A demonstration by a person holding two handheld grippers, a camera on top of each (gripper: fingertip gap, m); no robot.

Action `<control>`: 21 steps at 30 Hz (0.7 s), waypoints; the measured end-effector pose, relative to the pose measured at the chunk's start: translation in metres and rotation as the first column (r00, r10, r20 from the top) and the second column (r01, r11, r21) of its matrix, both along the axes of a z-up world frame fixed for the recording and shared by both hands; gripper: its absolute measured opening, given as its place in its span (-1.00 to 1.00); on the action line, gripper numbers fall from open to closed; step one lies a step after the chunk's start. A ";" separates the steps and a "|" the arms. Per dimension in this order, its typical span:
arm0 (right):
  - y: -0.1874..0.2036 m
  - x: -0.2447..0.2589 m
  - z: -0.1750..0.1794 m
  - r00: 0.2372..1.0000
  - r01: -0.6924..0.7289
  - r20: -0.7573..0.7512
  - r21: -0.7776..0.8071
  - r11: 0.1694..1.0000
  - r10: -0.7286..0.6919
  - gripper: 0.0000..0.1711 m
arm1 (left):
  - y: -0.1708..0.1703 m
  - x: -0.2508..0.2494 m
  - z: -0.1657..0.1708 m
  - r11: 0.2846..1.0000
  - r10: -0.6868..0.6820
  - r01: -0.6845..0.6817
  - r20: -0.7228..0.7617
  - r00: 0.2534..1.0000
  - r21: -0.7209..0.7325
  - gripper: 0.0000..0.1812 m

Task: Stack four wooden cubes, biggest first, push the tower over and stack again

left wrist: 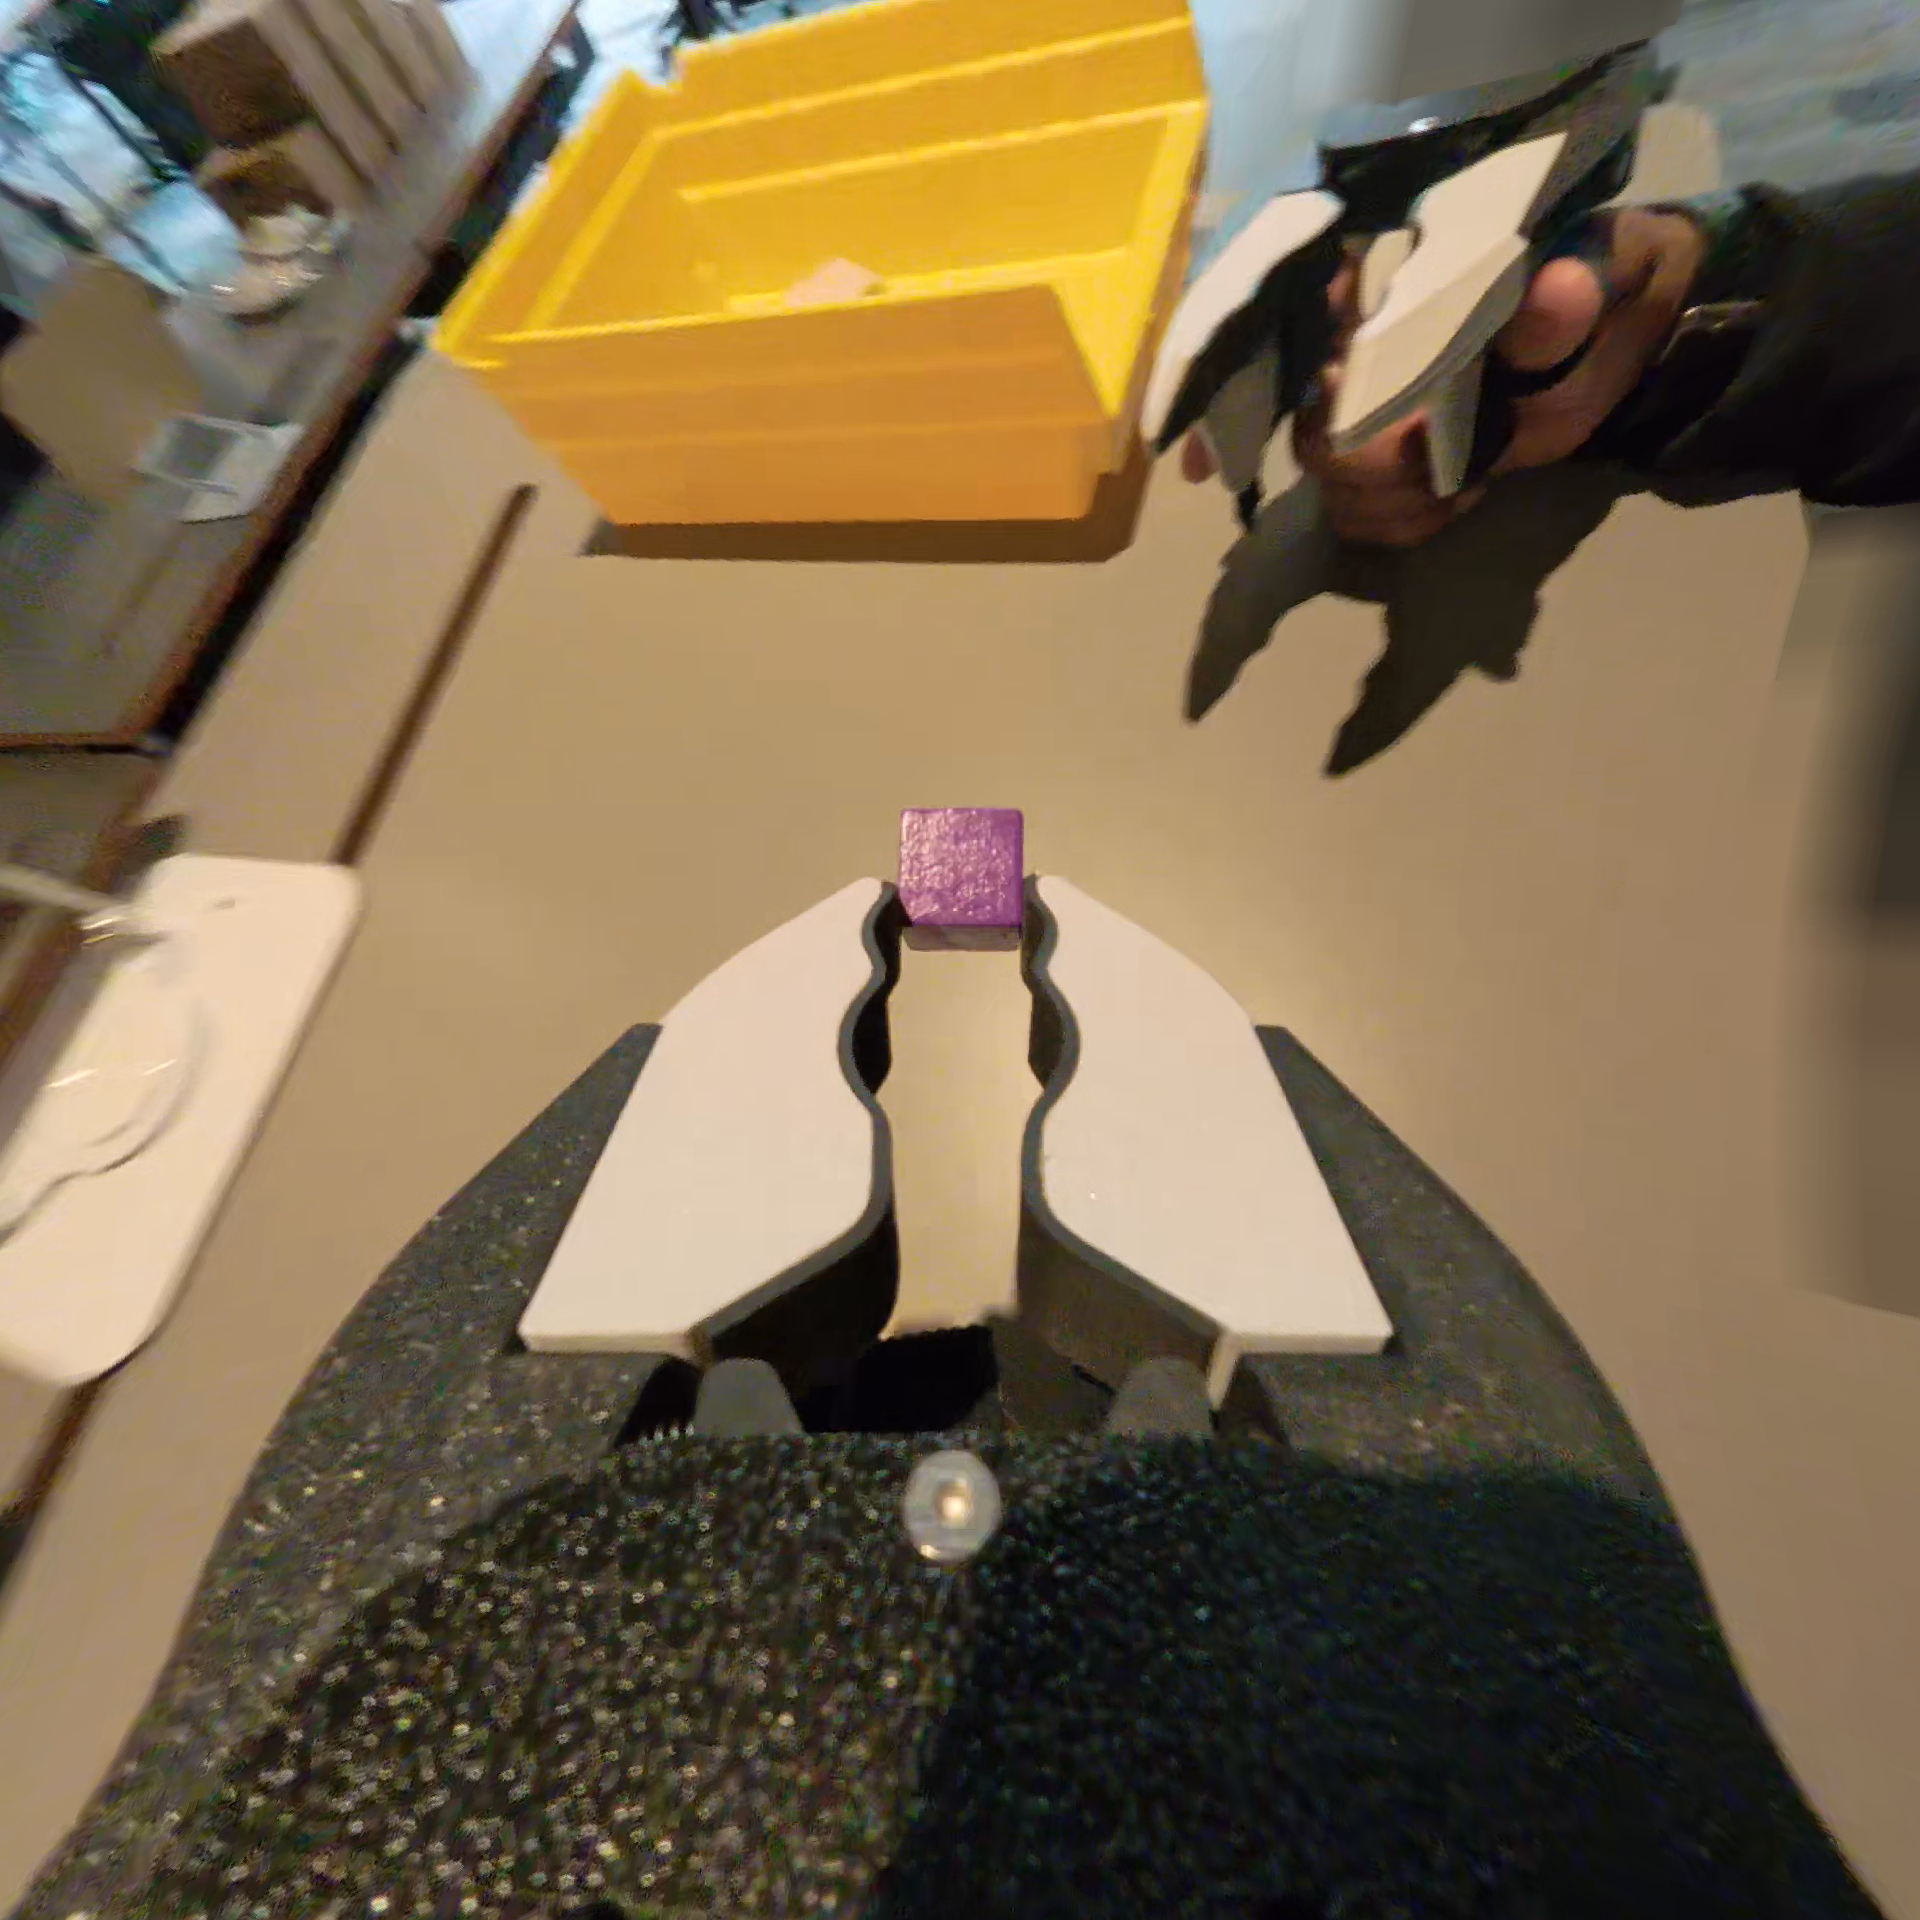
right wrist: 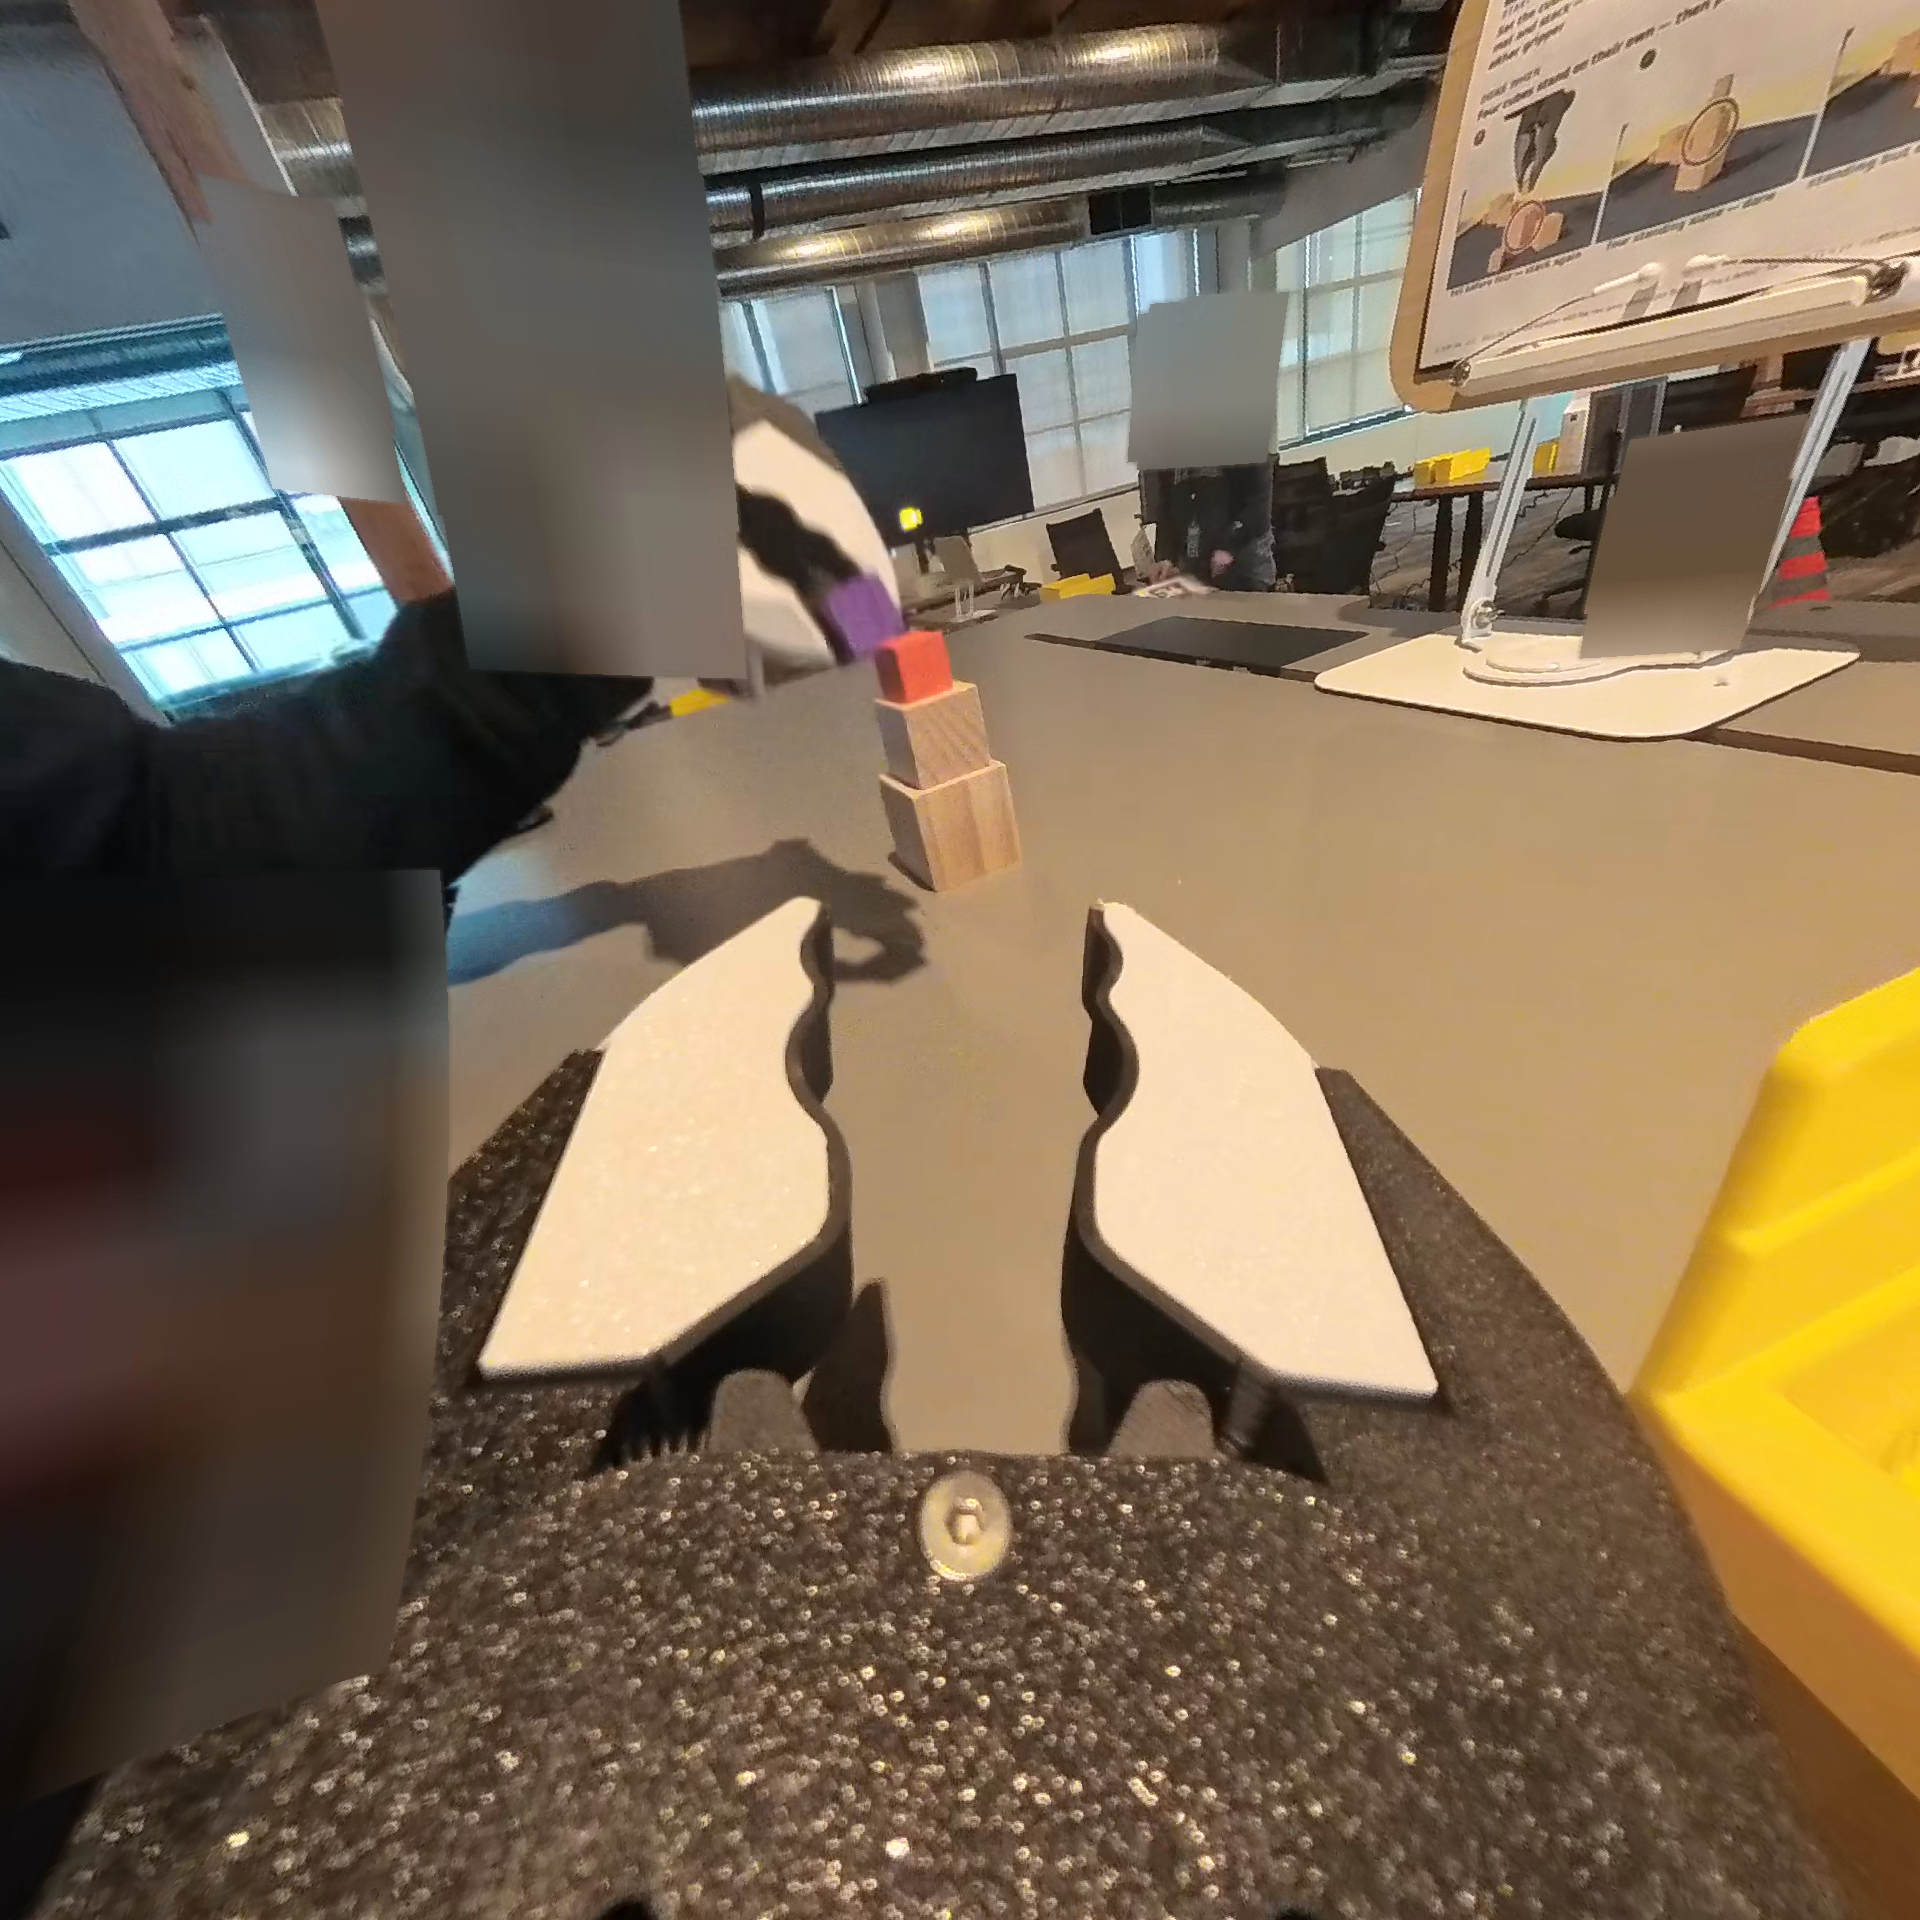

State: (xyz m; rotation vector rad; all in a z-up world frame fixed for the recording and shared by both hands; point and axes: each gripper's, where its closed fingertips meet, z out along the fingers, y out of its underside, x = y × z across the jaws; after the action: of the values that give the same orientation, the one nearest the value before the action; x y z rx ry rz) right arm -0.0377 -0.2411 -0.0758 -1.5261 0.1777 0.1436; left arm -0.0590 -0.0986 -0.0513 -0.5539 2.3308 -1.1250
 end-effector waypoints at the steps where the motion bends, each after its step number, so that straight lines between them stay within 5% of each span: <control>1: 0.001 0.000 -0.001 1.000 -0.003 -0.001 -0.005 1.000 0.003 -0.46 | 0.022 -0.003 0.012 0.999 0.028 -0.028 0.015 0.999 0.017 -0.76; 4: 0.003 -0.001 -0.003 1.000 -0.015 -0.012 -0.020 1.000 0.015 -0.45 | 0.083 -0.007 0.031 0.991 0.114 -0.115 0.008 0.993 0.067 -0.76; 8: 0.005 0.000 -0.005 0.999 -0.030 -0.037 -0.033 0.999 0.029 -0.44 | 0.123 -0.007 0.014 0.986 0.132 -0.121 -0.098 0.986 0.118 -0.76; 21: 0.001 0.006 -0.001 0.998 0.000 -0.055 -0.002 1.000 0.000 -0.44 | 0.117 0.003 -0.010 0.989 0.052 -0.024 -0.191 0.980 0.148 -0.76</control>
State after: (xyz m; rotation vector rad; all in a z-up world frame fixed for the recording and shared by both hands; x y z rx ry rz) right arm -0.0321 -0.2401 -0.0771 -1.5250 0.2216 0.1859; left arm -0.0565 0.0189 -0.0617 -0.6779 2.5323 -0.9100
